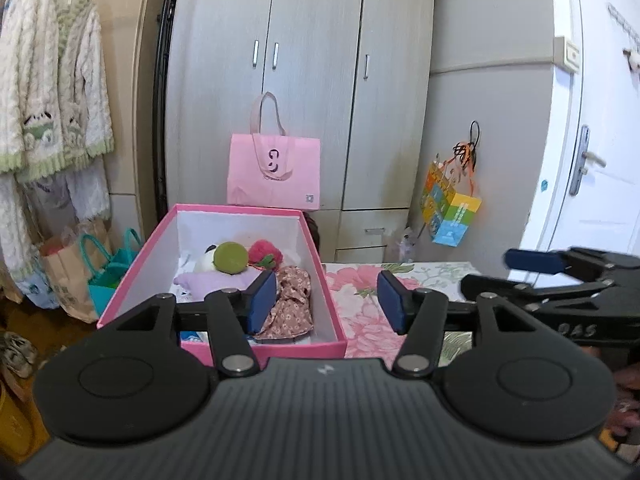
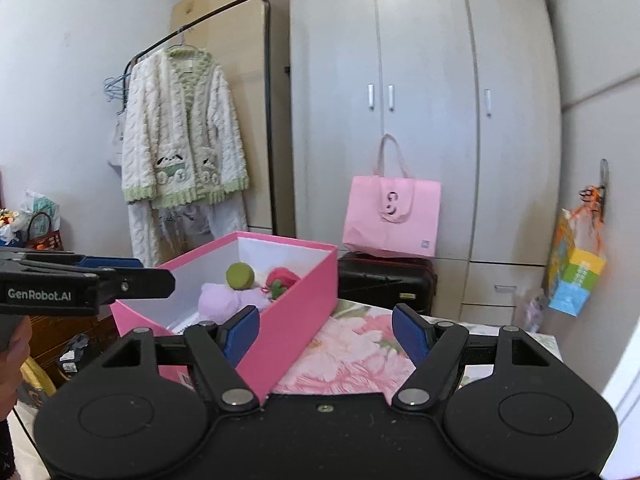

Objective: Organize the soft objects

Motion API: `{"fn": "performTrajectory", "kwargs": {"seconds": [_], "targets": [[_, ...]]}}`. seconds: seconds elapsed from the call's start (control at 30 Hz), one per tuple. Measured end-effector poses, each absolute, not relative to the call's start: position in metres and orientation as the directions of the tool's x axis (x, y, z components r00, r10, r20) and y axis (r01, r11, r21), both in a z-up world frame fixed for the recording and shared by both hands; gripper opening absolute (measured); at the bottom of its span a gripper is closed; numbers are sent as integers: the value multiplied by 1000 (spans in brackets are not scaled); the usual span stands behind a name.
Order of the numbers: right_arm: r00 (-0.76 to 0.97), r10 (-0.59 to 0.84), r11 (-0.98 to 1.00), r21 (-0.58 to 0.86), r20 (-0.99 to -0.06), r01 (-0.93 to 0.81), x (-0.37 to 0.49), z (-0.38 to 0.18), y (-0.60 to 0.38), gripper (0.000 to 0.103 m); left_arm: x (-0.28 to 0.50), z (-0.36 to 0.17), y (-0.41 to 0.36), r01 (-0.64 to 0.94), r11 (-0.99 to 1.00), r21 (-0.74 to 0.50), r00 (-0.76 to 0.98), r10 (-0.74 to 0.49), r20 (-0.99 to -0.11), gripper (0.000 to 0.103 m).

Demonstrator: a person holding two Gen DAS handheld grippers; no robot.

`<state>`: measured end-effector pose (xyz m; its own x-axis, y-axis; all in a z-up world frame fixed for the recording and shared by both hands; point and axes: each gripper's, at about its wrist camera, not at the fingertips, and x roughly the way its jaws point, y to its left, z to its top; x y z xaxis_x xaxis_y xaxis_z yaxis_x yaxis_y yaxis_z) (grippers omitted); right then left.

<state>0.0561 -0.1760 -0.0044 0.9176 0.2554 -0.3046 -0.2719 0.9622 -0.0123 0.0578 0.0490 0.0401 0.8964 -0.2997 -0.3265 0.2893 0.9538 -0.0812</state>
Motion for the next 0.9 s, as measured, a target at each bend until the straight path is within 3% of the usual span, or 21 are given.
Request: {"fn": "performTrajectory", "kwargs": {"seconds": [0.37,0.53,0.67,0.9], "targets": [[940,157,987,11,-302,-162,26,-6,-188,88,41,27,28,252,966,-50,912,-255,-321,62],[941,117,993,11,-318,-119,21,-8,-189,100,39,26,31,226,972,-62,919,-234,-318,67],[932,100,995,30,-348,-96,21,-10,-189,100,40,23,31,220,973,-70,916,-230,-328,67],[919,-11,1000,0,-394,13,19,-6,-184,103,35,24,31,206,976,-68,925,-217,-311,83]]}}
